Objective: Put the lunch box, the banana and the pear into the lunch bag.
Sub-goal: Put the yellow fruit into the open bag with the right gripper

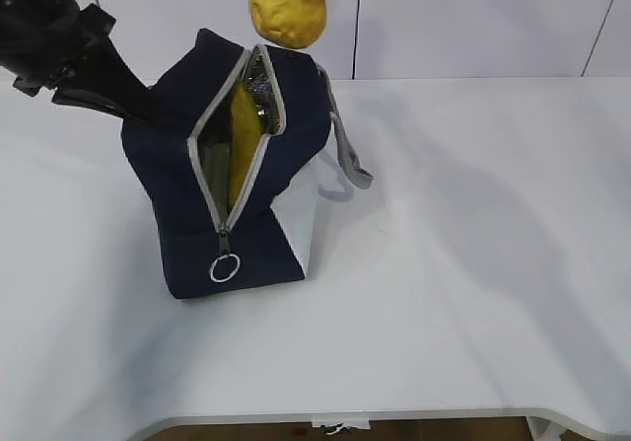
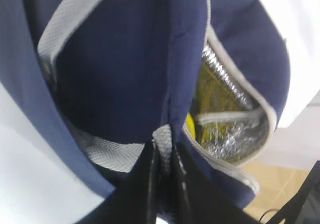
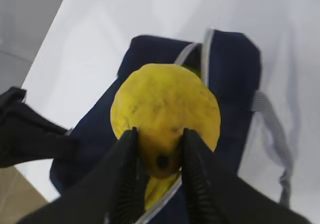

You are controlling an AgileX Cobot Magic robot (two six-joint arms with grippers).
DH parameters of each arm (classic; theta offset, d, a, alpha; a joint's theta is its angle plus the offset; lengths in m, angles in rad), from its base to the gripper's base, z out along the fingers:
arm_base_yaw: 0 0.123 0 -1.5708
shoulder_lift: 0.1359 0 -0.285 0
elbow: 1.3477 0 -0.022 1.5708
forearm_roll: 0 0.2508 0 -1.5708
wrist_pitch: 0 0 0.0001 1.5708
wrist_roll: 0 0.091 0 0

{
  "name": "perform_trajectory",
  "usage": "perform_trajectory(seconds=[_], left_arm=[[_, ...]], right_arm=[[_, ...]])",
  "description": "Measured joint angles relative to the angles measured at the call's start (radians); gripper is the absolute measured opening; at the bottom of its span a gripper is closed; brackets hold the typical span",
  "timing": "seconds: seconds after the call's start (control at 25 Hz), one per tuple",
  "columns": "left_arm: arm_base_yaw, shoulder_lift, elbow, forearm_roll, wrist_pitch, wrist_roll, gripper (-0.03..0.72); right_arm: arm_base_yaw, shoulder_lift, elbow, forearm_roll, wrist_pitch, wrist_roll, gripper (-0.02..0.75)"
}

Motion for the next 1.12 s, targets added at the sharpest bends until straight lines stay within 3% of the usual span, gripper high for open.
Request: perform_trajectory(seconds=[0.4,0.72,0.84,1.0,1.12], left_arm=[[0.0,0.0,0.0,-0.117,-0.061,0.0,0.012],[0.0,0.0,0.0,-0.132,-0.065,0.0,0.012],[0.0,0.0,0.0,-0.132,-0.065,0.0,0.012],[0.0,0.0,0.0,-0.13,-0.065,0.0,0.012],[0.0,0.0,0.0,-0.126,-0.065,0.0,0.012]], right_arm=[[0.025,0.0,0.179,0.094,0.0,-0.064,0.211],[0.071,0.054,0.187,0.154,-0.006,-0.088,0.215],[0.075,0.078,0.189,0.159,-0.007,-0.09,0.276],[0.078,0.082,0.184,0.153,-0.009,-0.09,0.443],[0.078,0.082,0.158,0.105,-0.009,-0.09,0.489]])
